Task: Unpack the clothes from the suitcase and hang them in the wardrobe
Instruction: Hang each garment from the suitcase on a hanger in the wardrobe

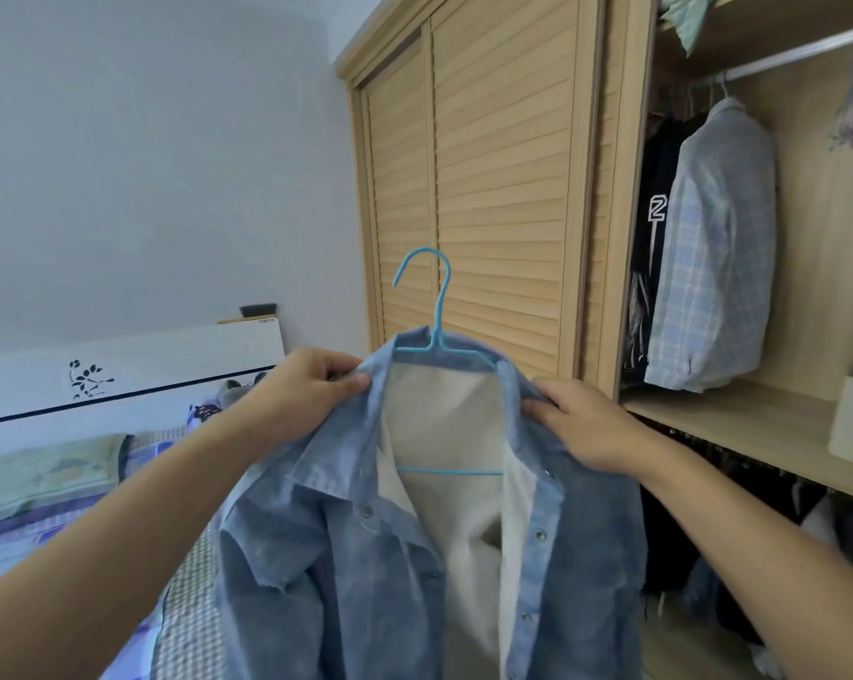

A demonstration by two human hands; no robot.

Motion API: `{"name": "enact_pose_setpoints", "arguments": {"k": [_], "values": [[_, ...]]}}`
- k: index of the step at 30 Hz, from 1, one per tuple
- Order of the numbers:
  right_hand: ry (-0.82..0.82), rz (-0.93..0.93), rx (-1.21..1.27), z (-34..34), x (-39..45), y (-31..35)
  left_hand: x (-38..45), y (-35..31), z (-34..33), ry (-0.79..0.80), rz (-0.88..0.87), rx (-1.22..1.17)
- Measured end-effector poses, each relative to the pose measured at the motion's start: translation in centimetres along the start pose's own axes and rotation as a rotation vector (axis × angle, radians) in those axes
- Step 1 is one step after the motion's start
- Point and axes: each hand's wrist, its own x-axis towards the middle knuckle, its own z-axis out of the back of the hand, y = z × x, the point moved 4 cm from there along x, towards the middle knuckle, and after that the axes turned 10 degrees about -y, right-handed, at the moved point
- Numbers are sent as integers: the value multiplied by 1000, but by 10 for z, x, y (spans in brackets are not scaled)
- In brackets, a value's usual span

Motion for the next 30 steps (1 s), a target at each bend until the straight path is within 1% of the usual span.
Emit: {"name": "enact_pose_setpoints", "arguments": {"k": [2, 4, 6, 8, 9, 10, 12, 13, 15, 17, 18, 20, 21, 22, 23, 24, 26, 28, 30], "values": [[-111, 19, 68, -1, 6, 20, -3, -8, -13, 22, -54, 11], [-151, 15, 84, 2, 14, 29, -5, -20, -21, 37, -116, 51], [-234, 26, 4, 11, 19, 29, -4, -21, -21, -20, -171, 133], [-390, -16, -50, 30, 22, 19, -4, -11, -13, -112, -213, 272], [-478, -51, -54, 41, 22, 13, -6, 0, -10, -140, -213, 317], [-563, -74, -58, 51, 21, 7, -9, 14, -10, -151, -168, 323], [-665, -90, -67, 66, 23, -3, -15, 37, -14, -158, -45, 209], [-673, -93, -68, 69, 24, -5, -17, 46, -17, -179, -10, 154], [-641, -87, -95, 70, 24, -7, -17, 57, -16, -220, -20, 181], [-627, -72, -144, 73, 20, -10, -11, 65, -7, -264, -54, 283], [-628, -73, -139, 75, 17, -13, -9, 66, 3, -270, -18, 385], [-616, -99, -70, 75, 11, -18, -5, 62, 19, -337, -24, 571], [-599, -109, -35, 72, 10, -19, -5, 51, 20, -390, -64, 534], [-577, -106, -14, 67, 9, -17, -12, 32, 12, -406, -108, 431], [-553, -93, -6, 61, 10, -13, -17, 14, -1, -397, -177, 359], [-534, -73, -6, 55, 11, -7, -24, -7, -18, -348, -235, 338], [-502, -31, -1, 47, 13, 7, -33, -35, -49, -278, -345, 452], [-473, 24, 13, 44, 11, 18, -32, -38, -57, -337, -407, 535], [-430, 72, 32, 48, 7, 25, -30, -39, -50, -398, -434, 549]]}}
